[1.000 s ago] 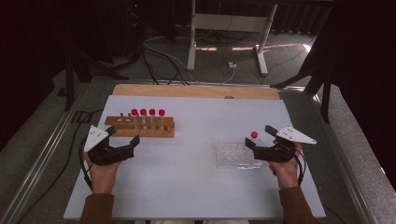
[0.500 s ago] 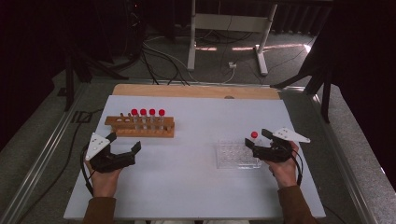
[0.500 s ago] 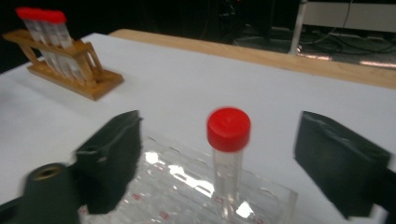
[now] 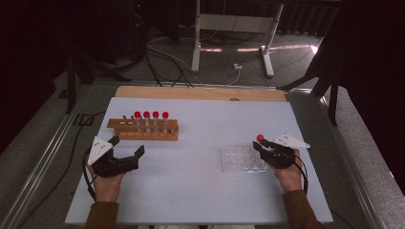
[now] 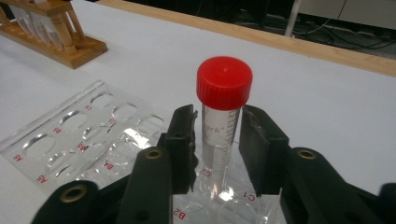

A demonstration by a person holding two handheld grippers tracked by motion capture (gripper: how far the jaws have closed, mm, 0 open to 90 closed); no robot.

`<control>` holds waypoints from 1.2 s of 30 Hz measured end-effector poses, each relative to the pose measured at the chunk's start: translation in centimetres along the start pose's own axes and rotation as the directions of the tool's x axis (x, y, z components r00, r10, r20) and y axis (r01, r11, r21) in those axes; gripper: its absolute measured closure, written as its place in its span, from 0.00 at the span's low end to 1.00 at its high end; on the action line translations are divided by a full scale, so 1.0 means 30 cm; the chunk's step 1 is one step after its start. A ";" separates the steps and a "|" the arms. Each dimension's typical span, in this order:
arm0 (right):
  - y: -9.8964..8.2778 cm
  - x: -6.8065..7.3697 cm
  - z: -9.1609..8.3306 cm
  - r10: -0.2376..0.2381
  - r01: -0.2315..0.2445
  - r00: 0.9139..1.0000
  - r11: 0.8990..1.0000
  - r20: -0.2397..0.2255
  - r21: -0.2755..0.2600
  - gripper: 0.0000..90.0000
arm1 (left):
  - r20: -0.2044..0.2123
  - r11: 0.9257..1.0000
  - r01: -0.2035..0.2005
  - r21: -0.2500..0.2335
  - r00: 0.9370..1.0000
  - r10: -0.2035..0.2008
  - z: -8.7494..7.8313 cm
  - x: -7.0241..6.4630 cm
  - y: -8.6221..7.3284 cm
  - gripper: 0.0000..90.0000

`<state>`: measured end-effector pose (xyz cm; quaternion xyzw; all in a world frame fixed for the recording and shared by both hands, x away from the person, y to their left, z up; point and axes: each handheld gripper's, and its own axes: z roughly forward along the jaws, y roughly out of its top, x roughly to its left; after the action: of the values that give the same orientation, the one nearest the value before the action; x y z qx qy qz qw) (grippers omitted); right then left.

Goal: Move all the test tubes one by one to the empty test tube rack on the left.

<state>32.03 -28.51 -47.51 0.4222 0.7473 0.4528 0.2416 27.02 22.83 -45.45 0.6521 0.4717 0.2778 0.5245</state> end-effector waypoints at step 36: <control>0.077 0.028 -0.093 -0.028 0.030 0.999 0.993 0.024 -0.118 0.82 | 0.009 1.000 -0.001 0.018 1.000 0.000 0.005 -0.008 -0.005 0.01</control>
<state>30.45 -28.57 -44.13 0.4013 0.7224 0.4879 0.2810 27.01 22.53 -45.60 0.6581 0.4715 0.2707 0.5209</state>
